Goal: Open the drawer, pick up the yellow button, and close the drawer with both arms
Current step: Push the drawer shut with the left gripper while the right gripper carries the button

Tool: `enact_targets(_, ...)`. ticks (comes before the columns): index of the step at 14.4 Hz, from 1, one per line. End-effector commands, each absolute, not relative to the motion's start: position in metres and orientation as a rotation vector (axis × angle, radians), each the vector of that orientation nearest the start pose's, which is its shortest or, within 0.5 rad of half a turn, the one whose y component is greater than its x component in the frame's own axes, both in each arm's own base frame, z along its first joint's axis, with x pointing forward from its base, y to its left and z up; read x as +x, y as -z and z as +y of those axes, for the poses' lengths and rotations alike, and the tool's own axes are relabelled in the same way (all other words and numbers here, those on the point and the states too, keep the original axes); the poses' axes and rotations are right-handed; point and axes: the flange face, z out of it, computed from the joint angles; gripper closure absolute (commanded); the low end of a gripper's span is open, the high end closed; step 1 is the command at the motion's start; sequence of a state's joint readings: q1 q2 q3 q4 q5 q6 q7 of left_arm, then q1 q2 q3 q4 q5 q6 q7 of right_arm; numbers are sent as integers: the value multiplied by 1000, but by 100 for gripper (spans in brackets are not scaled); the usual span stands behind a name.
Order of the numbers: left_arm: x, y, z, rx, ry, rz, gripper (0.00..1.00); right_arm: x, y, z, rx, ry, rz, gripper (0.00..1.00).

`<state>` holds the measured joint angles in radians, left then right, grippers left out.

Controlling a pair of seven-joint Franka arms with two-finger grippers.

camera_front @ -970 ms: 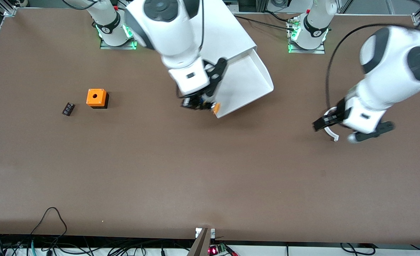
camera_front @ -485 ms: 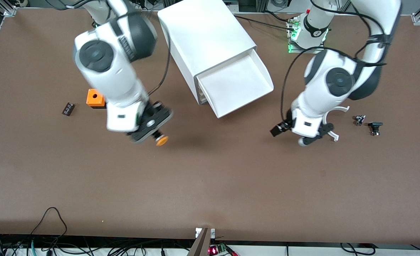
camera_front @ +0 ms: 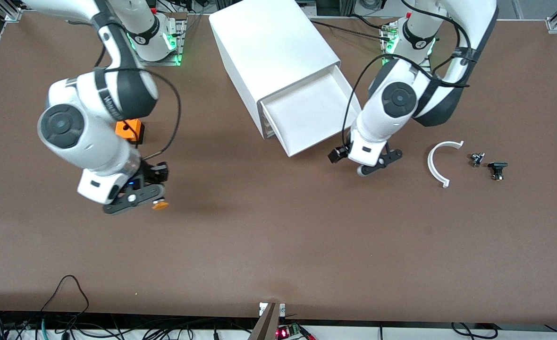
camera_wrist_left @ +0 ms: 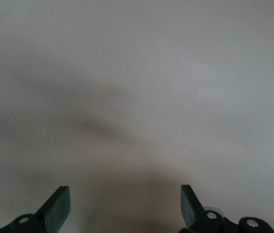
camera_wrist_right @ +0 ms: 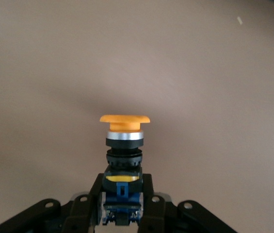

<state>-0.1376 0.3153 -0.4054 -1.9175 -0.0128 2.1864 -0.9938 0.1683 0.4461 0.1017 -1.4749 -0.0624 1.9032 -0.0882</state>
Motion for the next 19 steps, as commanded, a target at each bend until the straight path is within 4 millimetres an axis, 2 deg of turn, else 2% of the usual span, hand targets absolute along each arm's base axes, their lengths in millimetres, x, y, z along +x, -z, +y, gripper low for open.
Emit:
enact_targets(1, 496, -342, -323, -3123, -163, -663, 0, 647, -393, 106, -3108, -142, -555, 79)
enact_targets(2, 483, -342, -330, -3124, -169, -624, 0, 644, -381, 82, -3107, -177, -533, 79)
enact_targets(5, 440, -353, -364, -3144, -162, -471, 0, 638, -352, 43, -3089, -176, -599, 79)
enact_targets(8, 401, -356, -393, -3154, -163, -337, 0, 635, -320, 9, -3060, -52, -777, 78)
enact_targets(10, 393, -355, -397, -3154, -163, -314, 0, 625, -296, -6, -3036, -8, -866, 78)
enact_targets(12, 391, -352, -397, -3151, -171, -309, 0, 612, -272, -22, -3027, -9, -880, 78)
enact_targets(15, 382, -348, -400, -3151, -206, -305, 0, 581, -226, -36, -3014, 44, -921, 77)
enact_targets(18, 369, -350, -413, -3163, -206, -252, 0, 567, -205, -43, -3005, 83, -964, 74)
enact_targets(19, 362, -351, -420, -3168, -206, -224, 0, 566, -202, -47, -3006, 76, -957, 67)
